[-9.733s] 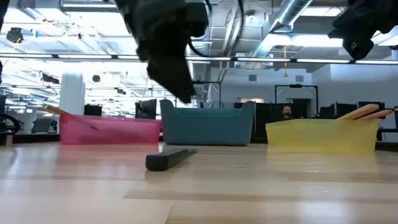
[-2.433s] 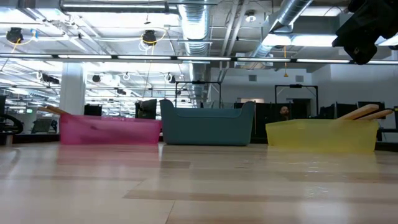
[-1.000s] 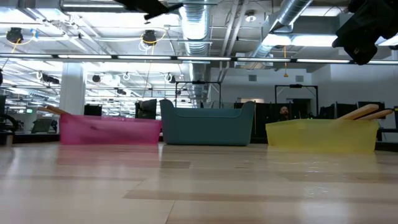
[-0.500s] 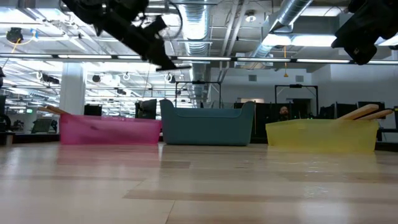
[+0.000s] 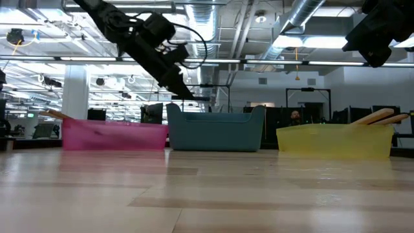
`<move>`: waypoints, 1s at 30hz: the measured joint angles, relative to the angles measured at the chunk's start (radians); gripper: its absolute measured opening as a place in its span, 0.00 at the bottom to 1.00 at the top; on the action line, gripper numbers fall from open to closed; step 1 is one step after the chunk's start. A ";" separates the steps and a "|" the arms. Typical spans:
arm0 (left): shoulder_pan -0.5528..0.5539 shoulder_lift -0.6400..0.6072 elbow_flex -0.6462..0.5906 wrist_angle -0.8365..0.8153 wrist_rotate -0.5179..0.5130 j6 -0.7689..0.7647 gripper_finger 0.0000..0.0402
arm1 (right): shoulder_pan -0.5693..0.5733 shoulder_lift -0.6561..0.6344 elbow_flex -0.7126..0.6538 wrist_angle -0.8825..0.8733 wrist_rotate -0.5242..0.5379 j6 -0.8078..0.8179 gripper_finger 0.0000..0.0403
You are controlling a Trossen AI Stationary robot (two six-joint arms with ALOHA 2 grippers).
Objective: Pick & Place Kitchen Items
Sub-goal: Put the knife into the blue bin
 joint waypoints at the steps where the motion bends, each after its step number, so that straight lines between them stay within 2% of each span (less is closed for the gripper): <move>1: 0.000 0.015 0.006 0.001 0.002 0.000 0.12 | 0.000 0.000 0.000 0.000 0.000 0.000 0.31; 10: 0.003 0.112 0.107 -0.001 0.002 -0.003 0.12 | 0.000 0.000 0.000 0.000 0.000 0.000 0.31; 17: 0.022 0.173 0.207 -0.183 -0.003 -0.004 0.12 | 0.000 0.000 0.000 0.000 0.000 0.000 0.31; 30: 0.022 0.201 0.212 -0.207 -0.001 -0.005 0.12 | 0.000 0.000 0.000 0.001 0.019 -0.017 0.31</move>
